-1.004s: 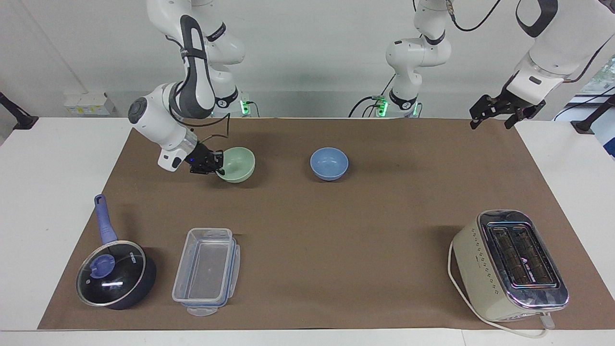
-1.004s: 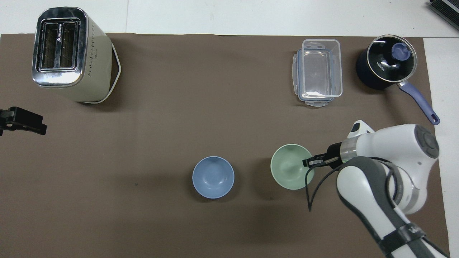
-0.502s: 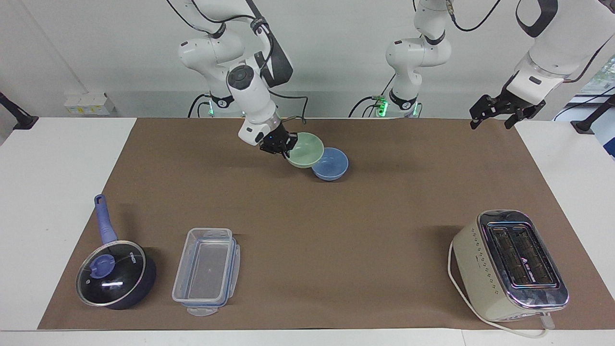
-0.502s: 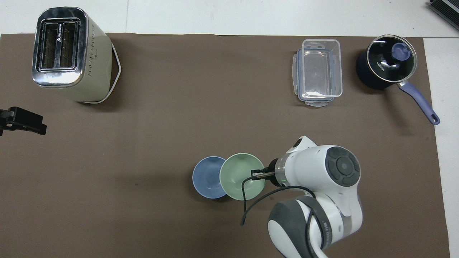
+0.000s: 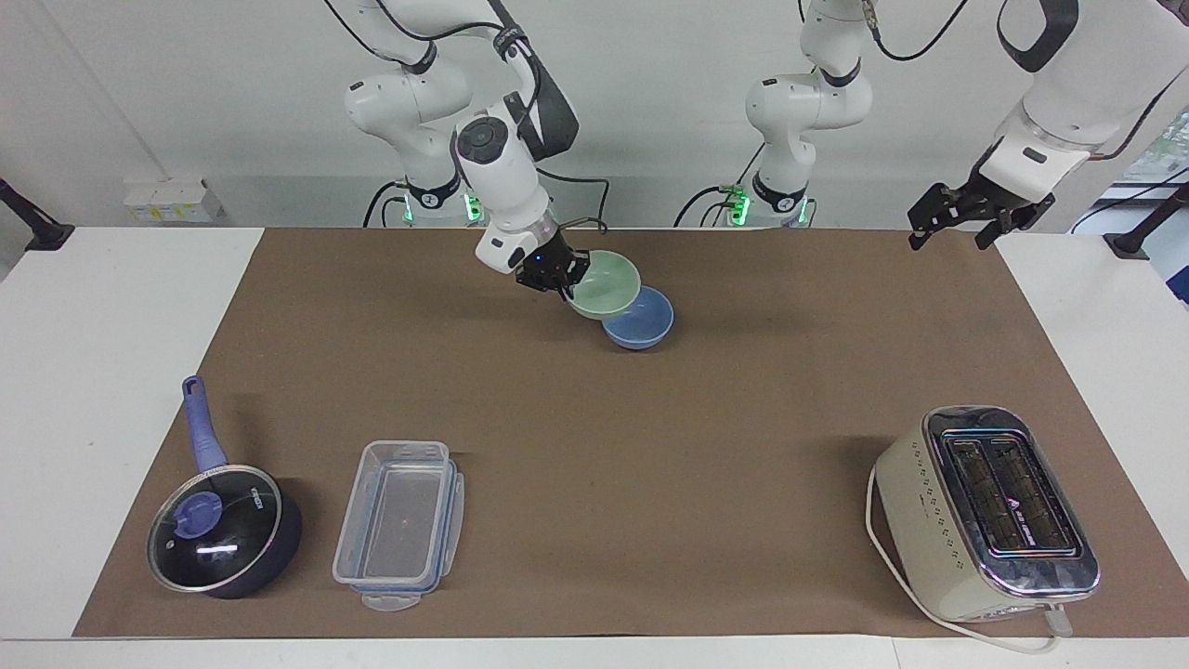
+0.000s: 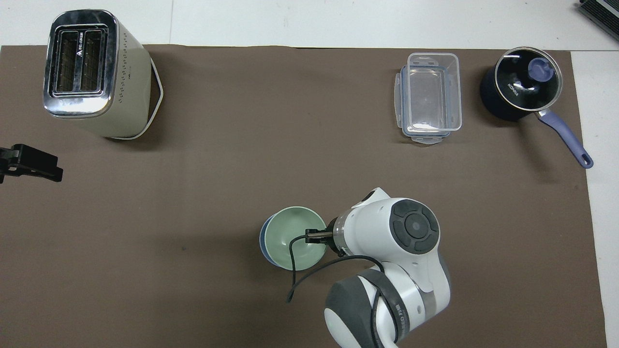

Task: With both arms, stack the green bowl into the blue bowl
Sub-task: 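Lift the green bowl and carry it over the blue bowl, then lower the green bowl into the blue bowl and open the right gripper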

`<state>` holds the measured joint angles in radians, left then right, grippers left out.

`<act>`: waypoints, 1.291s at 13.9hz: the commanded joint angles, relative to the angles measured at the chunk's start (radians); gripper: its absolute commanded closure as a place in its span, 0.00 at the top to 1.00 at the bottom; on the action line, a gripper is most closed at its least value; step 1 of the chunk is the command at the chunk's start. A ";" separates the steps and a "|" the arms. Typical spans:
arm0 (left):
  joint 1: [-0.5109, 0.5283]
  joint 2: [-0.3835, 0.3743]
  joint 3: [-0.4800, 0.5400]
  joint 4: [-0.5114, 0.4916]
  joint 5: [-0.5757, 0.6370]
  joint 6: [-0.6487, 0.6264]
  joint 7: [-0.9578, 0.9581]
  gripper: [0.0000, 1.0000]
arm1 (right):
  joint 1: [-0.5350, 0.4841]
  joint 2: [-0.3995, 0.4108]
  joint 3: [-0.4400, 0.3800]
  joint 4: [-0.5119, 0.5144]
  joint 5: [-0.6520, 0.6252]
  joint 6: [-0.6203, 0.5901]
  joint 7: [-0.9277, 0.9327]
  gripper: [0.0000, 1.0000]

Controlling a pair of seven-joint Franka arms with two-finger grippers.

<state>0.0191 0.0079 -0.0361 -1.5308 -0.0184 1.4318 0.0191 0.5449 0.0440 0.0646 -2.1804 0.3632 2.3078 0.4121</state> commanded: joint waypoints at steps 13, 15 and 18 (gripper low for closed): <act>0.004 0.000 -0.005 0.011 0.018 -0.016 -0.004 1.00 | 0.038 0.050 0.001 -0.042 -0.004 0.125 0.068 0.54; 0.004 0.000 -0.005 0.011 0.018 -0.016 -0.004 1.00 | 0.038 0.050 0.001 -0.032 -0.004 0.122 0.071 0.56; 0.004 0.000 -0.005 0.011 0.018 -0.016 -0.004 1.00 | 0.027 0.010 -0.003 -0.015 -0.006 0.101 0.073 0.73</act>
<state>0.0191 0.0079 -0.0361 -1.5308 -0.0184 1.4318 0.0191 0.5811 0.0932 0.0630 -2.1959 0.3640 2.4151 0.4502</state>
